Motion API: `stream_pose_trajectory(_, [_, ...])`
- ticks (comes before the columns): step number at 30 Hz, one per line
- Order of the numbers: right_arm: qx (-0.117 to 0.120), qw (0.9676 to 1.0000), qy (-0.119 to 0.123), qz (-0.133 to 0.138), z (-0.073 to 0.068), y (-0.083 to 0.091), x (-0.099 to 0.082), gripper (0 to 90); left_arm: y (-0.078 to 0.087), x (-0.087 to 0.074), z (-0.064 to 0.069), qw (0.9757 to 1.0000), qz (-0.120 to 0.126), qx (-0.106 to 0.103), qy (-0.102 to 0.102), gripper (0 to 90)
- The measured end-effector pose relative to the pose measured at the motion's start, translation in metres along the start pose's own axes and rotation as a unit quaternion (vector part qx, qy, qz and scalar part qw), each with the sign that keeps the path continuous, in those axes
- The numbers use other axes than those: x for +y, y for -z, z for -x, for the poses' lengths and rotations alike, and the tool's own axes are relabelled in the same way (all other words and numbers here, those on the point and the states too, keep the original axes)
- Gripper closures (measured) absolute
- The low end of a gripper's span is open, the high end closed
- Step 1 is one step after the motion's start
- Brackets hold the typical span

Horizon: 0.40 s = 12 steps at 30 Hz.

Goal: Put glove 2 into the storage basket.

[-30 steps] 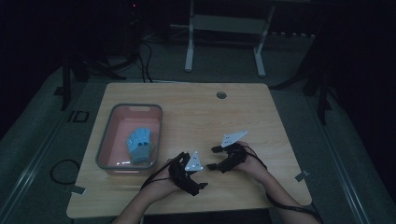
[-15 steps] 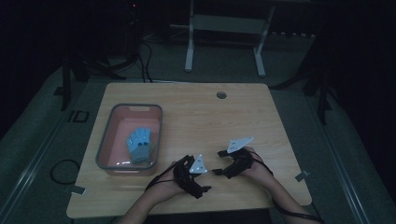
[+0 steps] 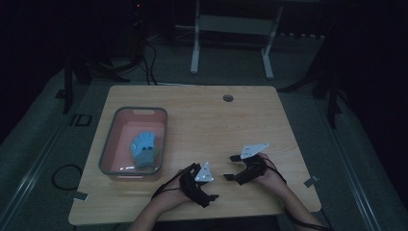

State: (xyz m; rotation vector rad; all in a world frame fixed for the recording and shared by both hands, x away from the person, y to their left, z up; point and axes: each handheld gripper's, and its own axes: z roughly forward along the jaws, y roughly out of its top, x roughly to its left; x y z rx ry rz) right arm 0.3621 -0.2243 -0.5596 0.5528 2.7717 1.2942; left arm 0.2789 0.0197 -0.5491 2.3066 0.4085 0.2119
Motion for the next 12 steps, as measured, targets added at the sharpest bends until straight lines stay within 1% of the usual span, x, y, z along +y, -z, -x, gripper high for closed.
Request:
stream_pose_trajectory(1, [-0.001, 1.0, -0.001, 0.0, 0.0004, 0.0001, -0.0006, 14.7, -0.0002, -0.0006, 0.0003, 1.0, 0.0, 0.002, -0.002, 11.5])
stream_pose_trajectory(5, [-0.003, 1.0, -0.001, 0.0, 0.0006, 0.0001, -0.0011, 14.7, 0.0007, -0.0013, 0.0, 1.0, 0.009, 0.001, 0.003, 11.5])
stream_pose_trajectory(12, [-0.005, 1.0, -0.001, -0.001, 0.0008, -0.0002, -0.0017, 14.7, 0.0001, -0.0031, 0.0003, 1.0, 0.006, 0.0, 0.002, 11.5])
